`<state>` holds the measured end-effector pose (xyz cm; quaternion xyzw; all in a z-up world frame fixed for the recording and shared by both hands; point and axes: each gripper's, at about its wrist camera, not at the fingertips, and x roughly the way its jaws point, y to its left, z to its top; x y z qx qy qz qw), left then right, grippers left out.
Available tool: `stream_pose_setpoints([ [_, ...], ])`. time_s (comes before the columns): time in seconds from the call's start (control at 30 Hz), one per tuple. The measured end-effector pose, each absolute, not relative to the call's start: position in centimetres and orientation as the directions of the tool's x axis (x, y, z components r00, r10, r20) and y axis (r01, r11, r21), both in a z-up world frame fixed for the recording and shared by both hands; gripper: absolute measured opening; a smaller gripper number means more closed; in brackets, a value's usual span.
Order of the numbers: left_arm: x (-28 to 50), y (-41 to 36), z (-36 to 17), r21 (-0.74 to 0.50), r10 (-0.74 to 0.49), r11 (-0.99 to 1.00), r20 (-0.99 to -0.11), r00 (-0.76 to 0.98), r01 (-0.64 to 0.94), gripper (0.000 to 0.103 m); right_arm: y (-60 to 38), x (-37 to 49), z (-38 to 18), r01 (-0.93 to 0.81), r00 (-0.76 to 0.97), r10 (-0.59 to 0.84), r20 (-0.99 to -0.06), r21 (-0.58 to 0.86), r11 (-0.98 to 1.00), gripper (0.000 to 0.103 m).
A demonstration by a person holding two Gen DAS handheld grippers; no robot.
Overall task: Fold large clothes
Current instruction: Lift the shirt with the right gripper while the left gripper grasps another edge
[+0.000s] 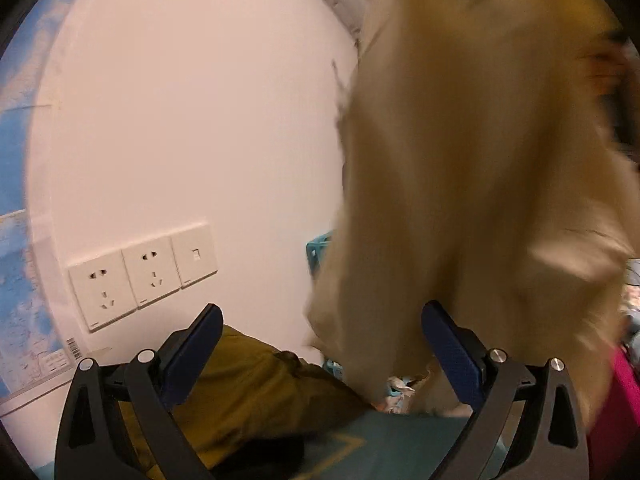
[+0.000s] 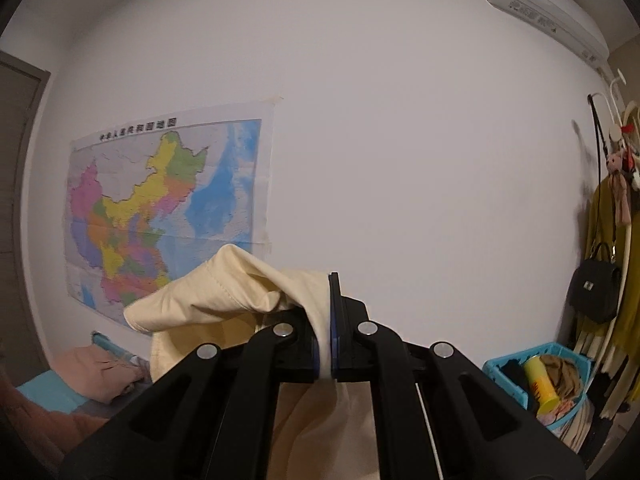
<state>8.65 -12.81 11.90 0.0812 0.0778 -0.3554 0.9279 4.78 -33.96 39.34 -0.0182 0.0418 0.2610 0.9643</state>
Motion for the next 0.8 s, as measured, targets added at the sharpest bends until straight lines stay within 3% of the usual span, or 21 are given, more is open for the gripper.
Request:
stream_pose_setpoints([
  [0.1,11.5,-15.3,11.1,0.034,-0.723,0.655,-0.261,0.639,0.755,0.096,-35.0,3.8,39.1,-0.499,0.863,0.496,-0.095,-0.012,0.866,0.004],
  [0.17,11.8,-16.8,10.5,0.06,-0.745,0.618,-0.273,0.608,0.784,0.095,-35.9,3.4,39.0,-0.486,0.87,0.482,-0.105,-0.015,0.874,0.004],
  [0.2,11.8,-17.7,10.2,0.073,-0.758,0.596,-0.276,0.591,0.8,0.074,-36.5,3.2,38.9,-0.481,0.872,0.478,-0.107,-0.006,0.877,0.004],
  [0.23,12.0,-18.2,10.2,0.061,-0.777,0.572,-0.282,0.563,0.818,0.028,-36.8,3.1,38.9,-0.482,0.87,0.48,-0.11,0.005,0.876,0.004],
  [0.27,12.0,-18.9,10.2,0.05,-0.785,0.557,-0.296,0.545,0.829,0.009,-37.5,2.8,38.7,-0.477,0.873,0.475,-0.108,0.006,0.879,0.004],
  [0.4,11.9,-19.1,12.3,0.035,-0.754,0.614,-0.271,0.599,0.789,0.003,-39.1,0.8,39.6,-0.48,0.875,0.48,-0.062,0.022,0.877,0.004],
  [0.6,8.3,-12.6,20.4,-0.023,-0.708,0.705,-0.072,0.702,0.709,0.002,-42.5,-4.8,43.4,-0.46,0.887,0.458,0.052,0.048,0.886,0.004],
  [0.8,0.8,-6.6,27.3,0.067,-0.594,0.805,0.07,0.802,0.59,0.002,-43.5,-9.7,45.0,-0.438,0.896,0.435,0.087,0.018,0.899,0.004],
])
